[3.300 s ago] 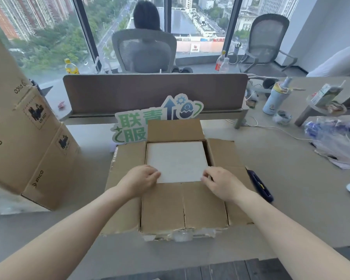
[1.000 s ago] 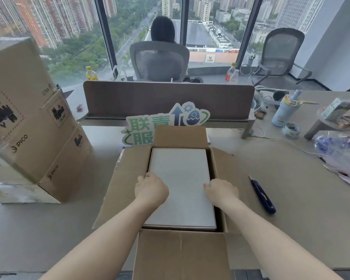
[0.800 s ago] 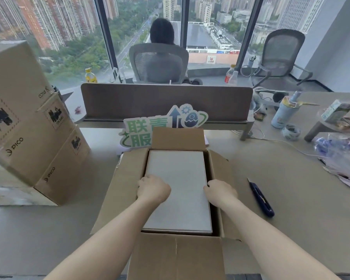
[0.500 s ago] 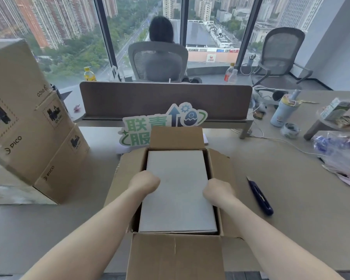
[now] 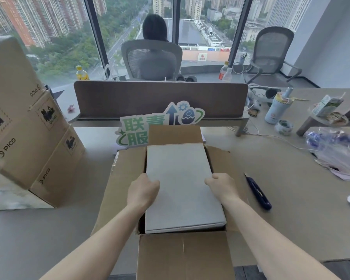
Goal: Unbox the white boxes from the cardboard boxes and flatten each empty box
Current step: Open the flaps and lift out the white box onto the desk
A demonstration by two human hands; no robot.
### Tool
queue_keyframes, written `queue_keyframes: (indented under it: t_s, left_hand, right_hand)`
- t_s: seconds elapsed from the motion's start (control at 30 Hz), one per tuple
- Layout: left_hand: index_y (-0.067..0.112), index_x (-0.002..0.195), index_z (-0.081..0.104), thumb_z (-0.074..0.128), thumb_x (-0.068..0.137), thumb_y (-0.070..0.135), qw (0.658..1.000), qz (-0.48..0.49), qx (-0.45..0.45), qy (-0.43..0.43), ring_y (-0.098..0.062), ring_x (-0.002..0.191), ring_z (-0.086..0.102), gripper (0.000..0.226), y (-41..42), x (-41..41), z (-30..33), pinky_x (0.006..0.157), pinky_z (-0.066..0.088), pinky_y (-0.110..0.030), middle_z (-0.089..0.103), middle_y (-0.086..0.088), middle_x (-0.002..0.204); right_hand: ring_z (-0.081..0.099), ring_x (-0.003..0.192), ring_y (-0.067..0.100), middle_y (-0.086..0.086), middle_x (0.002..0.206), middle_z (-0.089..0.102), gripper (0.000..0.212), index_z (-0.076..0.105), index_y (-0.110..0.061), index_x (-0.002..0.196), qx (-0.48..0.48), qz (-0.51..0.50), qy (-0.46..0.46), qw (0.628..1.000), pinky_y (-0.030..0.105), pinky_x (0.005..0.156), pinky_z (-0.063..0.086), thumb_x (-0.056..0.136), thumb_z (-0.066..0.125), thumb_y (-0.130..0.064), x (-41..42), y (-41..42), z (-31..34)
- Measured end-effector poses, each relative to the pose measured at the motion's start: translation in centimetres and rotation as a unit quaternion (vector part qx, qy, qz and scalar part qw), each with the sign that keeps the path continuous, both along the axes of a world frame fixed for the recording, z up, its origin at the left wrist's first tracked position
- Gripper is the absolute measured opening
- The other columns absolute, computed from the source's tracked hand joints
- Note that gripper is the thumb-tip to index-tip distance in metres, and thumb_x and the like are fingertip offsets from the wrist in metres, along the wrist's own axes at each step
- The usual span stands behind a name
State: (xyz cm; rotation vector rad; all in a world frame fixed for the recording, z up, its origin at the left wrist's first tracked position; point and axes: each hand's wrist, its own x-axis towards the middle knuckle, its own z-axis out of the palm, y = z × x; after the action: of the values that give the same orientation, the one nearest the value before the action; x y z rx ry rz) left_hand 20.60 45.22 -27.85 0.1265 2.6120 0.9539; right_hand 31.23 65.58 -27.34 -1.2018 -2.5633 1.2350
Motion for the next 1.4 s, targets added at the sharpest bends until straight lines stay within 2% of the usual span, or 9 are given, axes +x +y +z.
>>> queue_keyframes:
  t_s: [0.3,0.37,0.6,0.8,0.93,1.03,1.2,1.33,1.4]
  left_hand:
    - [0.016,0.075,0.063,0.055,0.083,0.035,0.993,-0.012,0.016,0.116,-0.028,0.078,0.06,0.022,-1.3,-1.1,5.7,0.061,0.041,-0.032,0.065,-0.001,0.072]
    - [0.011,0.075,0.062,0.057,0.082,0.034,0.99,-0.014,0.025,0.14,-0.028,0.075,0.06,0.025,-1.3,-1.4,7.4,0.064,0.044,-0.034,0.064,-0.004,0.07]
    - [0.01,0.086,0.068,0.064,0.082,0.033,0.973,-0.051,0.104,0.202,-0.021,0.074,0.062,0.024,1.7,-0.7,13.9,0.064,0.047,-0.031,0.068,0.004,0.074]
    - [0.013,0.116,0.069,0.066,0.085,0.028,0.954,-0.085,0.165,0.234,-0.027,0.101,0.064,0.034,9.9,0.8,17.4,0.081,0.049,-0.03,0.07,-0.004,0.103]
    - [0.011,0.112,0.07,0.067,0.085,0.027,0.954,-0.095,0.181,0.22,-0.028,0.092,0.066,0.032,17.9,1.8,16.3,0.082,0.055,-0.037,0.072,-0.008,0.102]
    - [0.011,0.105,0.071,0.066,0.083,0.029,0.959,-0.097,0.184,0.191,-0.028,0.084,0.068,0.029,24.4,2.5,14.3,0.076,0.058,-0.043,0.074,-0.008,0.093]
    - [0.02,0.105,0.071,0.062,0.082,0.028,0.977,-0.101,0.143,0.124,-0.025,0.093,0.067,0.025,34.7,3.2,10.5,0.078,0.053,-0.033,0.074,-0.001,0.095]
    - [0.022,0.113,0.067,0.061,0.084,0.025,0.984,-0.105,0.122,0.08,-0.027,0.101,0.065,0.03,41.3,3.5,7.1,0.084,0.052,-0.034,0.073,-0.003,0.104]
    - [0.023,0.115,0.067,0.06,0.085,0.025,0.986,-0.11,0.112,0.059,-0.027,0.103,0.064,0.03,44.1,3.5,5.4,0.084,0.051,-0.032,0.072,-0.001,0.106]
  right_hand:
    - [0.028,0.057,0.019,0.001,0.057,0.031,0.033,0.033,-0.01,0.059,-0.006,-0.041,0.126,0.991,0.033,0.056,0.018,0.076,0.058,-0.025,0.9,-1.3,3.4]
    - [0.032,0.058,0.018,0.0,0.058,0.034,0.034,0.046,-0.004,0.063,0.027,-0.052,0.136,0.989,0.034,0.057,0.022,0.072,0.058,-0.034,0.7,-0.9,4.5]
    - [0.063,0.08,0.033,0.013,0.08,0.07,0.046,0.07,-0.006,0.09,0.139,-0.093,0.2,0.966,0.038,0.064,0.05,0.074,0.062,-0.048,1.9,2.2,11.3]
    - [0.047,0.062,0.025,0.003,0.055,0.05,0.039,0.058,-0.006,0.064,0.165,-0.133,0.232,0.949,0.034,0.057,0.033,0.082,0.067,-0.039,4.3,10.0,14.9]
    - [0.059,0.073,0.032,0.013,0.07,0.064,0.043,0.067,-0.003,0.086,0.169,-0.151,0.215,0.95,0.037,0.06,0.045,0.077,0.063,-0.045,5.4,17.9,13.8]
    - [0.056,0.071,0.031,0.011,0.066,0.061,0.043,0.064,-0.002,0.084,0.165,-0.146,0.197,0.955,0.036,0.061,0.045,0.078,0.063,-0.044,6.2,24.5,12.3]
    - [0.064,0.088,0.037,0.016,0.085,0.071,0.041,0.068,0.002,0.094,0.142,-0.134,0.176,0.965,0.04,0.072,0.052,0.08,0.066,-0.037,6.6,34.9,9.4]
    - [0.052,0.066,0.03,0.006,0.058,0.059,0.031,0.063,-0.002,0.072,0.12,-0.128,0.132,0.976,0.033,0.057,0.037,0.083,0.065,-0.031,6.9,41.3,6.1]
    - [0.052,0.065,0.03,0.014,0.067,0.063,0.03,0.065,-0.001,0.079,0.11,-0.143,0.105,0.978,0.032,0.056,0.034,0.083,0.063,-0.031,7.2,44.1,4.0]
